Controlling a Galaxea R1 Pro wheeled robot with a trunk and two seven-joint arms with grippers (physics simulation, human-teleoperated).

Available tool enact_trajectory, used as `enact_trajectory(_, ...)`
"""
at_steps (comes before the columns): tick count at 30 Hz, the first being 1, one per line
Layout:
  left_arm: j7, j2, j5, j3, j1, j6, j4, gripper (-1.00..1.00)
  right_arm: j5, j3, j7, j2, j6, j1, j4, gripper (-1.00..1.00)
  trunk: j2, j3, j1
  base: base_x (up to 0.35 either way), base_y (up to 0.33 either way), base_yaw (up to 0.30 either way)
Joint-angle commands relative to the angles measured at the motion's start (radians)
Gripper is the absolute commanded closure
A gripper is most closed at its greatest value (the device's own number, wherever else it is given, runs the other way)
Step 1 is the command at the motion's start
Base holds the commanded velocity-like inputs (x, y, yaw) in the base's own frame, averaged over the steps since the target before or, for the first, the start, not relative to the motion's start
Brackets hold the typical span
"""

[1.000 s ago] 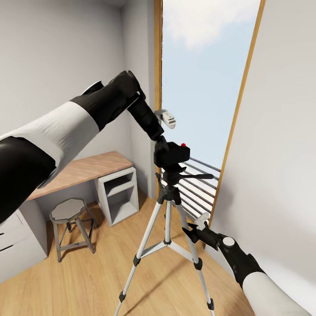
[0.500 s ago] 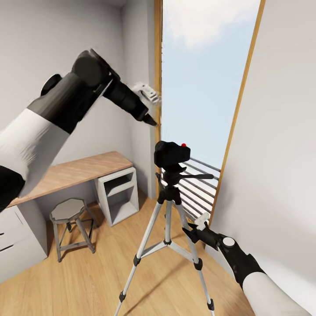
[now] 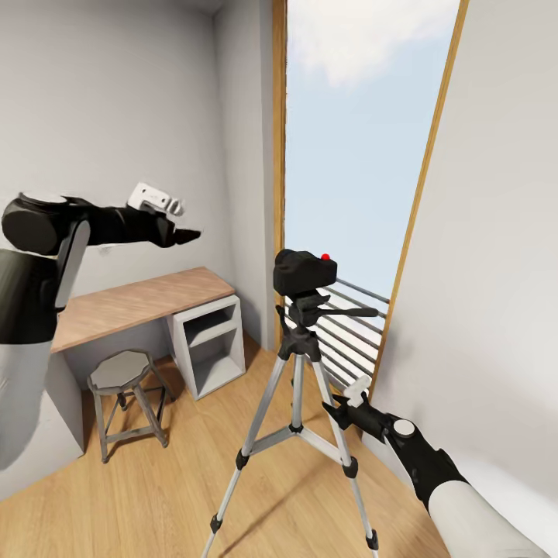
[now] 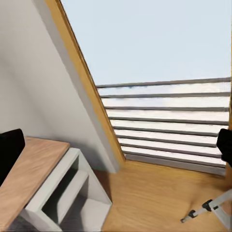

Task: Attach the digital camera to the camera tripod in the bedroom.

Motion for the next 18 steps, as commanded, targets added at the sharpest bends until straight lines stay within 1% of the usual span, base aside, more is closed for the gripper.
enact_trajectory(1, 0.006, 0.004, 0.006, 0.026, 0.028, 0.005, -0.014, -1.00, 0.001, 0.006, -0.012, 0.000, -0.002, 0.000, -0.002, 1.00, -0.002, -0.003, 0.001, 0.000, 0.000, 0.000)
enact_trajectory(2, 0.013, 0.006, 0.011, 0.055, 0.055, 0.005, -0.025, -1.00, 0.001, 0.005, -0.012, 0.000, -0.002, 0.000, -0.002, 1.00, -0.002, -0.003, 0.001, 0.000, 0.000, 0.000)
enact_trajectory(3, 0.019, 0.007, 0.015, 0.085, 0.082, 0.005, -0.034, -1.00, 0.001, 0.005, -0.012, 0.000, -0.002, 0.000, -0.002, -1.00, -0.002, -0.003, 0.001, 0.000, 0.000, 0.000)
enact_trajectory(6, 0.029, 0.009, 0.025, 0.167, 0.148, 0.005, -0.053, -1.00, 0.001, 0.006, -0.012, 0.000, -0.003, 0.000, -0.001, -1.00, -0.002, -0.003, 0.001, 0.000, 0.000, 0.000)
enact_trajectory(7, 0.033, 0.009, 0.029, 0.206, 0.177, 0.005, -0.061, -1.00, 0.001, 0.006, -0.012, 0.000, -0.003, 0.000, -0.001, -1.00, -0.002, -0.003, 0.001, 0.000, 0.000, 0.000)
enact_trajectory(8, 0.035, 0.009, 0.031, 0.220, 0.188, 0.005, -0.064, -1.00, 0.001, 0.006, -0.012, 0.000, -0.003, 0.000, -0.001, -1.00, -0.002, -0.003, 0.001, 0.000, 0.000, 0.000)
enact_trajectory(10, 0.037, 0.010, 0.032, 0.240, 0.205, 0.005, -0.068, -1.00, 0.001, 0.006, -0.012, 0.000, -0.003, 0.000, -0.001, -1.00, -0.002, -0.003, 0.001, 0.000, 0.000, 0.000)
enact_trajectory(12, 0.038, 0.010, 0.033, 0.252, 0.217, 0.005, -0.071, -1.00, 0.001, 0.006, -0.012, 0.000, -0.003, 0.000, -0.001, -1.00, -0.002, -0.003, 0.001, 0.000, 0.000, 0.000)
enact_trajectory(17, 0.040, 0.012, 0.035, 0.269, 0.252, 0.005, -0.074, -1.00, 0.000, 0.005, -0.012, 0.000, -0.003, -0.001, -0.002, -1.00, -0.002, -0.003, 0.001, 0.000, 0.000, 0.000)
enact_trajectory(18, 0.040, 0.012, 0.035, 0.269, 0.252, 0.005, -0.074, -1.00, 0.000, 0.005, -0.012, 0.000, -0.003, -0.001, -0.002, -1.00, -0.002, -0.003, 0.001, 0.000, 0.000, 0.000)
